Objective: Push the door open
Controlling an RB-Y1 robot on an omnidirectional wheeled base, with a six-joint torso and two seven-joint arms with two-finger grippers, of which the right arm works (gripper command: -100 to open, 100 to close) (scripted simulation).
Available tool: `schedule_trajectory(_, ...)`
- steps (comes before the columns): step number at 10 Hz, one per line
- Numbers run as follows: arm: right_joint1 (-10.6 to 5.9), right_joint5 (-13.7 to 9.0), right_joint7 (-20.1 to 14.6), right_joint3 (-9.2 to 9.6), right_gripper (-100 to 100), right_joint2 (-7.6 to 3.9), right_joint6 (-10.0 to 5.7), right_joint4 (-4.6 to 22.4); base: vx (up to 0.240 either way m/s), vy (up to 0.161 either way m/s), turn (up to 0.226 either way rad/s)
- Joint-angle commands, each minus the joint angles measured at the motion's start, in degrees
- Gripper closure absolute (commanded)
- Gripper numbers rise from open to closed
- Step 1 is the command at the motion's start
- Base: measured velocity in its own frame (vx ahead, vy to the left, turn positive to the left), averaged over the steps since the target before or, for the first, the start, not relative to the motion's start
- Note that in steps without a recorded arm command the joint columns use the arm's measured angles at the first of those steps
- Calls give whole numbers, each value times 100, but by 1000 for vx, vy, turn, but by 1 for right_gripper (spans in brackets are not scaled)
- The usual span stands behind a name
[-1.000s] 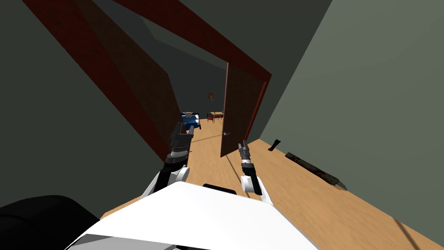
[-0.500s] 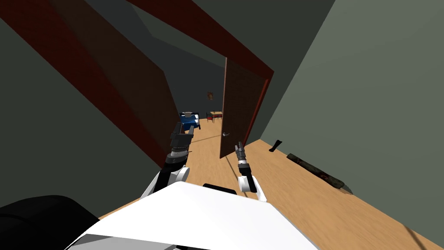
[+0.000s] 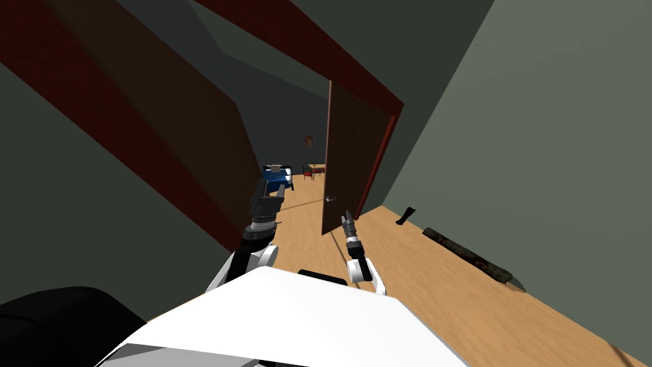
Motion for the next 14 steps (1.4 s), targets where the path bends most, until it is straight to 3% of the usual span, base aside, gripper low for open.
schedule_trajectory(1, -104, 18, -15, 54, -100, -9, -35, 250, 53, -20, 0)
schedule_trajectory(4, -338, 67, -44, 194, -100, -22, -206, 813, 89, -29, 6)
schedule_trajectory(5, -338, 67, -44, 194, -100, -22, -206, 869, 76, -34, 6)
schedule_trajectory(11, -783, 160, -99, 461, -100, -23, -532, 2036, 86, -31, 6)
schedule_trajectory(12, -783, 160, -99, 461, -100, -23, -532, 2048, 60, -28, 3)
schedule_trajectory(14, -920, 189, -116, 543, -100, -17, -632, 2410, 71, -32, 4)
